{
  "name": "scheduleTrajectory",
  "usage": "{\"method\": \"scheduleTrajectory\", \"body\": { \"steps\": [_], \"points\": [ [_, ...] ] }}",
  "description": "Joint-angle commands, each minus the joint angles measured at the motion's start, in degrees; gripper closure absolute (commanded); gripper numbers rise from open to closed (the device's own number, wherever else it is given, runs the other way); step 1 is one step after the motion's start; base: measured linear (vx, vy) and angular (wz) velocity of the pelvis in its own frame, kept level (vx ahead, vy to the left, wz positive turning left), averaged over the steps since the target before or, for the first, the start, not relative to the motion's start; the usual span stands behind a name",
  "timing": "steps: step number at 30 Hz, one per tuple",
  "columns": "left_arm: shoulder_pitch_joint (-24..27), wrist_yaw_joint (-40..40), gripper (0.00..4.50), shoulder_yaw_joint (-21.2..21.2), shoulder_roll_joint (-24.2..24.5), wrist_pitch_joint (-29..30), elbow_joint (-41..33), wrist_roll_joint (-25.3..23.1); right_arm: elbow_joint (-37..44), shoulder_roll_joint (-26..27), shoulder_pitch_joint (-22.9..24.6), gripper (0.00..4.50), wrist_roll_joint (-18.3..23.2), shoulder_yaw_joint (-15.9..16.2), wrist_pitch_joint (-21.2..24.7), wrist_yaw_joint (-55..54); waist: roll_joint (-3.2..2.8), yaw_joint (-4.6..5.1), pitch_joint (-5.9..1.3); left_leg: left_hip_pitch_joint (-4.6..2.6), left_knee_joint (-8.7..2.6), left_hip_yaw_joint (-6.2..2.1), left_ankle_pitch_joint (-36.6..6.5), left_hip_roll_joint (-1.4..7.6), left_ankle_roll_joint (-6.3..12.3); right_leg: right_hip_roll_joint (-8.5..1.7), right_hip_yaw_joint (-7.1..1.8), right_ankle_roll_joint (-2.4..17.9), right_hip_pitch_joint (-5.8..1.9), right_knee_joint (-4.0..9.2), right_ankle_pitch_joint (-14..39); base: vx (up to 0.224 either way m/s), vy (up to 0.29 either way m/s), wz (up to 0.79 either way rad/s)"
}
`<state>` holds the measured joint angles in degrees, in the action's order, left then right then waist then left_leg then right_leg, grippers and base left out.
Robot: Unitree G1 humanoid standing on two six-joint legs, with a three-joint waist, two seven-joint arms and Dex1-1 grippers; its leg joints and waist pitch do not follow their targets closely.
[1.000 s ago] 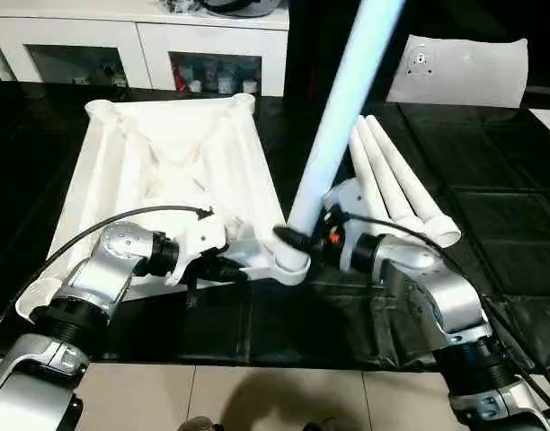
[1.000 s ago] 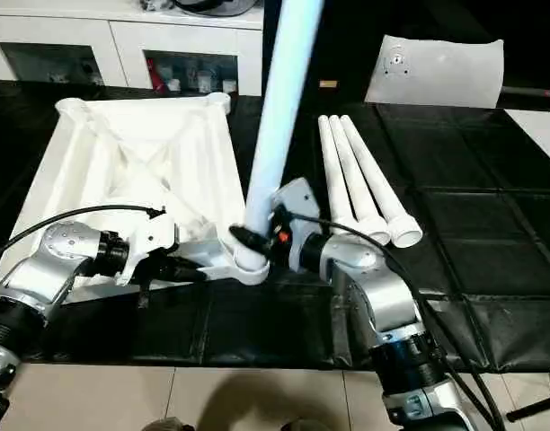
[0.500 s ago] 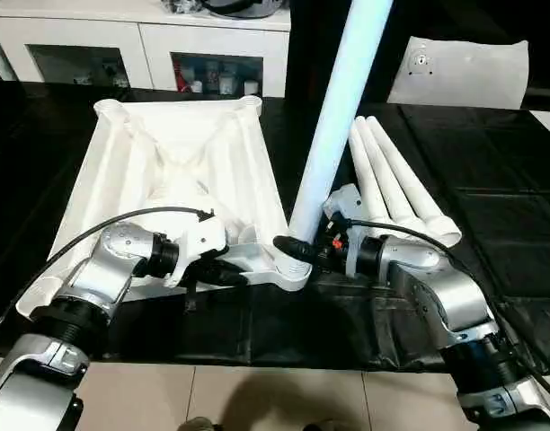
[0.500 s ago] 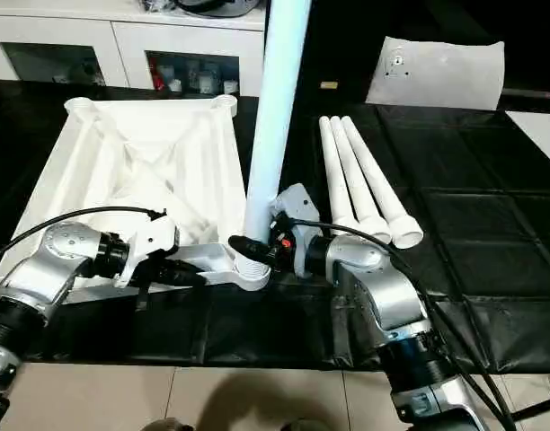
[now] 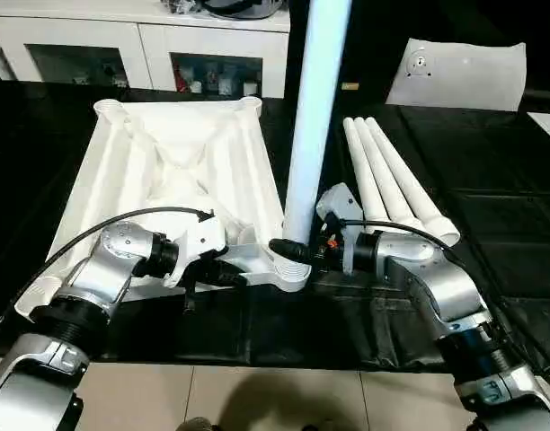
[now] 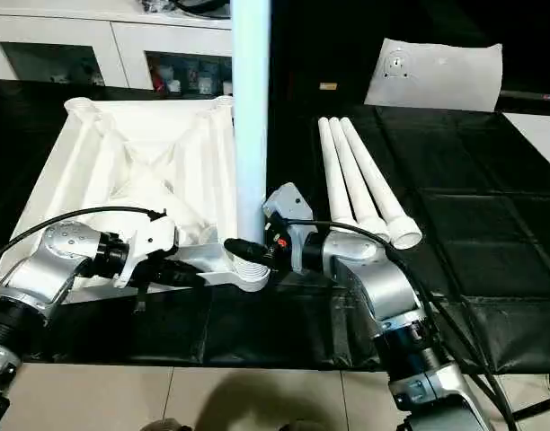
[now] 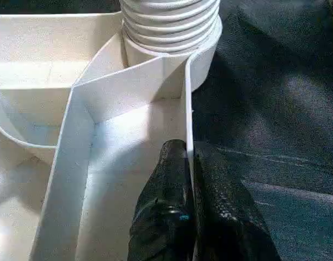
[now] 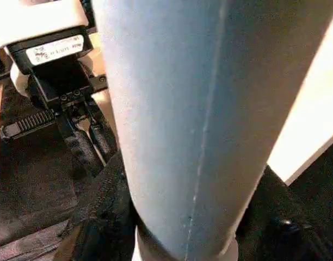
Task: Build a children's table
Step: Insert table leg to table base
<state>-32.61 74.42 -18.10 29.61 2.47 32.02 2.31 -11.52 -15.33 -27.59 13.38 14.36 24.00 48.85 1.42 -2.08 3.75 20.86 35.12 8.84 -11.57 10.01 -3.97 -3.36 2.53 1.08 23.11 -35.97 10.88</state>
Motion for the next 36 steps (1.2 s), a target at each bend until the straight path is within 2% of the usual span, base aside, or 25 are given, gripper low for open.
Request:
{"method": "scheduleTrajectory", "body": {
  "steps": [1,4,8,9,11,12,16,17,21,24,27,32,33,36],
  "points": [
    [-0.9,1.9,4.5,-0.8,-1.5,-0.4,-0.6,0.5,-3.5,1.4,0.3,2.59,0.6,0.3,1.6,-0.1,-0.13,0.16,-3.02,-0.36,-4.96,-0.34,-11.7,2.7,-0.08,-4.64,-2.96,10.8,-2.63,4.96,17.0,0.0,0.0,0.0],
    [-0.8,1.8,4.5,-0.7,-1.5,-0.2,-0.7,0.5,-4.5,2.5,0.1,2.59,2.8,-2.4,2.7,-0.9,-0.29,0.2,-3.05,-0.53,-5.03,-0.46,-12.9,2.82,-0.27,-4.8,-3.01,10.5,-2.49,5.24,19.3,0.0,0.0,0.0],
    [-0.5,1.3,4.5,-0.2,-1.4,0.3,-0.9,0.8,-4.7,2.6,1.3,2.6,4.0,-4.2,3.1,-1.3,-0.28,0.21,-3.09,-0.57,-5.13,-0.41,-12.2,2.84,-0.25,-4.65,-2.99,11.2,-2.55,4.98,16.6,0.0,0.0,0.0],
    [-0.4,1.1,4.5,0.0,-1.4,0.4,-0.9,0.9,-4.7,2.4,1.8,2.6,4.1,-4.4,3.0,-1.3,-0.62,0.11,-3.13,-0.64,-5.09,-0.31,-12.1,2.8,-0.32,-4.64,-3.04,11.4,-2.56,5.08,15.7,0.0,0.0,0.0],
    [-0.4,1.0,4.5,0.1,-1.4,0.5,-0.9,0.9,-4.5,2.2,2.6,2.6,4.1,-4.5,2.7,-1.3,-0.48,-0.03,-3.11,-0.58,-5.16,-0.31,-11.7,2.78,-0.28,-4.64,-2.99,11.5,-2.69,4.99,15.3,0.0,0.0,0.0],
    [-0.3,0.8,4.5,0.3,-1.5,0.5,-0.8,0.9,-4.2,2.2,3.5,2.6,4.0,-4.7,2.4,-1.4,-0.91,-0.13,-3.12,-0.62,-5.23,-0.37,-11.8,2.77,-0.41,-4.65,-2.97,11.6,-2.72,4.95,15.3,0.0,0.0,0.0],
    [-0.2,-0.1,4.5,1.1,-1.7,0.9,-0.8,1.2,-2.6,3.2,7.1,2.6,4.6,-6.8,0.7,-2.7,-0.51,-0.41,-3.12,-0.76,-5.45,-0.23,-11.9,2.85,-0.29,-4.63,-3.04,11.3,-2.81,5.13,15.2,0.0,0.0,0.0],
    [-0.3,-0.4,4.5,1.3,-1.8,0.7,-0.4,1.2,-2.2,3.7,8.6,2.6,4.8,-7.7,-0.7,-4.1,-0.8,-0.56,-3.23,-0.86,-5.52,-0.17,-11.7,2.87,-0.31,-4.61,-3.01,11.3,-2.83,5.22,14.7,0.0,0.0,0.0],
    [-0.9,-1.3,4.5,1.9,-2.2,0.4,0.8,1.1,-0.3,3.6,12.4,2.6,3.9,-7.0,-3.7,-4.7,-0.94,-0.77,-3.15,-1.01,-5.67,-0.08,-13.0,2.88,-0.46,-4.55,-3.03,11.1,-2.67,5.49,15.9,0.0,0.0,0.0],
    [-1.0,-1.5,4.5,1.9,-2.3,0.3,0.9,1.0,0.3,3.5,13.3,2.6,3.5,-6.7,-4.6,-4.9,-1.01,-0.86,-3.2,-1.09,-5.75,-0.16,-13.6,2.94,-0.51,-4.66,-3.08,10.6,-2.63,5.64,17.8,0.0,0.0,0.0],
    [-1.0,-1.7,4.5,2.0,-2.6,0.3,1.0,1.0,1.0,2.3,14.5,2.6,0.1,-4.8,-8.0,-5.1,-0.95,-0.84,-3.26,-1.01,-5.76,-0.12,-13.5,2.91,-0.47,-4.62,-3.08,10.3,-2.62,5.68,17.9,0.0,0.0,0.0],
    [-1.1,-1.7,4.5,1.7,-2.4,-0.2,1.2,0.3,1.3,0.8,14.0,2.6,-2.5,-1.5,-10.2,-4.0,-0.85,-0.83,-3.17,-1.01,-5.79,-0.1,-13.9,2.9,-0.2,-4.67,-3.15,9.7,-2.59,5.81,19.3,0.0,0.0,0.0],
    [-1.2,-1.7,4.5,1.4,-2.3,-0.4,1.2,-0.1,0.9,0.8,13.1,2.6,-2.8,-0.8,-10.4,-3.4,-0.47,-0.74,-3.05,-0.9,-5.87,-0.13,-14.1,2.89,-0.1,-4.61,-3.11,9.4,-2.55,5.89,20.3,0.0,0.0,0.0],
    [-1.5,-1.4,4.5,0.7,-1.8,-0.8,1.1,-1.0,-1.0,1.2,10.8,2.6,-2.8,0.5,-10.2,-1.7,-0.67,-0.65,-3.0,-0.98,-5.93,-0.24,-15.1,2.95,-0.01,-4.74,-3.17,9.3,-2.41,5.98,21.8,0.0,0.0,0.0]
  ]
}}
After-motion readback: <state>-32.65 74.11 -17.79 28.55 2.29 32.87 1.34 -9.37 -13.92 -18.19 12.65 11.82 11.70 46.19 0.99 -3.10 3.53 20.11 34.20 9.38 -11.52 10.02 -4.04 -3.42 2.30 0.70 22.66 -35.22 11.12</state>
